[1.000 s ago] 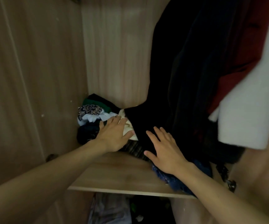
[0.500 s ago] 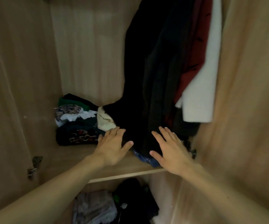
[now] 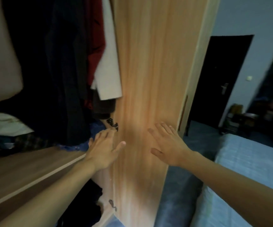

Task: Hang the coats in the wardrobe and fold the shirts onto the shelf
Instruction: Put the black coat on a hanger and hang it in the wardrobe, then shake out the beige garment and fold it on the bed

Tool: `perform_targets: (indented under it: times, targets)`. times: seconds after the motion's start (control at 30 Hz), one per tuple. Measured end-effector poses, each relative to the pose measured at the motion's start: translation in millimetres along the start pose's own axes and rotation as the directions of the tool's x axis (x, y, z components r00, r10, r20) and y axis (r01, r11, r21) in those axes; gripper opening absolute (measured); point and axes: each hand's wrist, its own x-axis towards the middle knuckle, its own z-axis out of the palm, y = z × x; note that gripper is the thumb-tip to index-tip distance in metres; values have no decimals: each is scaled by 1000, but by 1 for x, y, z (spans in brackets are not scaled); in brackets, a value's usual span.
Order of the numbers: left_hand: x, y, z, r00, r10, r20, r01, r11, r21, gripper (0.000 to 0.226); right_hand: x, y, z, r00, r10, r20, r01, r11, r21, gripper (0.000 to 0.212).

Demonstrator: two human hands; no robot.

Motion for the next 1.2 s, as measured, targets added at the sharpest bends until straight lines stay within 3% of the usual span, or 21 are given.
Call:
perform_targets:
  times: [0.27, 0.47, 0.73, 0.97, 1.07, 1.2]
  targets:
    - [-8, 151, 66, 931, 320, 174, -315, 947, -60, 69, -133, 100, 7, 948, 314, 50, -318, 944, 85, 77]
    - [-37, 276, 127, 862, 430, 270, -442, 897, -15, 72, -261, 188, 11, 871, 487, 71, -492, 863, 115, 76]
    - [-108, 489, 225, 714, 584, 386, -592, 798, -112, 69, -469, 317, 16, 696, 711, 102, -718, 682, 142, 75]
    - [-142, 626, 289, 554, 693, 461, -673, 699, -243, 70, -613, 366, 9, 500, 862, 81, -864, 491, 111, 73]
    - [-149, 662, 311, 511, 725, 461, -697, 664, -271, 70, -650, 373, 7, 451, 890, 66, -890, 443, 104, 70]
    - [-160, 719, 348, 404, 786, 468, -732, 584, -350, 69, -698, 389, 8, 340, 937, 83, -940, 336, 51, 70]
